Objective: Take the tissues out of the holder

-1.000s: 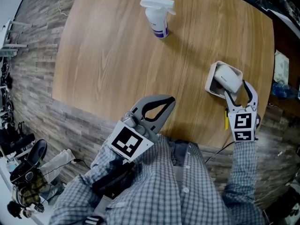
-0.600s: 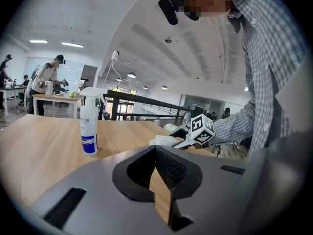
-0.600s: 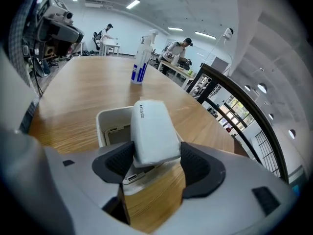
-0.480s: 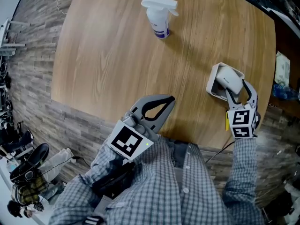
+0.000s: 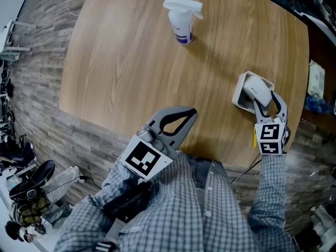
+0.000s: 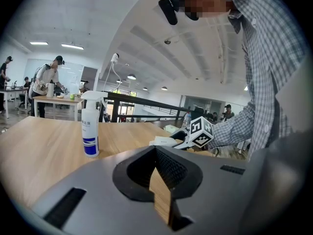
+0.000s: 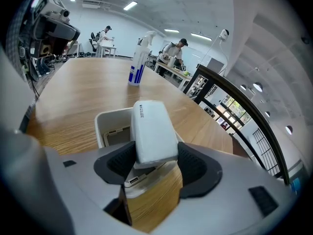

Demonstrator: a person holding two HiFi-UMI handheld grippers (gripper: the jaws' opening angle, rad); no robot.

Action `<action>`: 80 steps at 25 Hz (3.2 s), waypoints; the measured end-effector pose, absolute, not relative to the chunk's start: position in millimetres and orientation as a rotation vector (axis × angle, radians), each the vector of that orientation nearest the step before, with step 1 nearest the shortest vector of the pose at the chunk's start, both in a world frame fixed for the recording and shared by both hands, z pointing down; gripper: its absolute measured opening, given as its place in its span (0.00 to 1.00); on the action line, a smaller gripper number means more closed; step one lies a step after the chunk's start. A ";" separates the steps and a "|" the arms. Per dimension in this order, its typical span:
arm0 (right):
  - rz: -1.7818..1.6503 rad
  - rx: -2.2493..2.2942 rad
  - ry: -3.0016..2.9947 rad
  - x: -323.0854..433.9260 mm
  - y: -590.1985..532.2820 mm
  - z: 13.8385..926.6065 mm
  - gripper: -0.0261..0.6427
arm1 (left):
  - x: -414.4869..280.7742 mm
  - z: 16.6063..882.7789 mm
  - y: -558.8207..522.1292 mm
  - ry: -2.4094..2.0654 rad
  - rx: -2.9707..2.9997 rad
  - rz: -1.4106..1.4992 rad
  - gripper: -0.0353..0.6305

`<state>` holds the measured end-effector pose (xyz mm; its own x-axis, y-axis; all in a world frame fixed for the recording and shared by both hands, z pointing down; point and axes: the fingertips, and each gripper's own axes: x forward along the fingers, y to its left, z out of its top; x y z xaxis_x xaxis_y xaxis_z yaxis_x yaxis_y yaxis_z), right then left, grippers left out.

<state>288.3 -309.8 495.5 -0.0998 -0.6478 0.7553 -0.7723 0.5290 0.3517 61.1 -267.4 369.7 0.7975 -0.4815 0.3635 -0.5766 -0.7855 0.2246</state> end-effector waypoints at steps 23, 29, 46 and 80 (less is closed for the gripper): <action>0.068 1.370 -1.859 286.1 -298.3 437.9 0.45 | 60.8 343.3 -248.0 -0.853 2.731 0.377 0.06; 0.049 1.436 -1.854 292.1 -288.7 418.9 0.45 | 65.4 331.7 -240.0 -0.875 2.758 0.350 0.06; -0.069 1.521 -1.950 284.2 -244.7 358.5 0.44 | 72.2 317.4 -214.9 -0.941 2.797 0.306 0.06; -0.173 1.472 -2.060 242.4 -215.5 338.4 0.43 | 58.7 309.1 -202.4 -1.006 2.840 0.292 0.06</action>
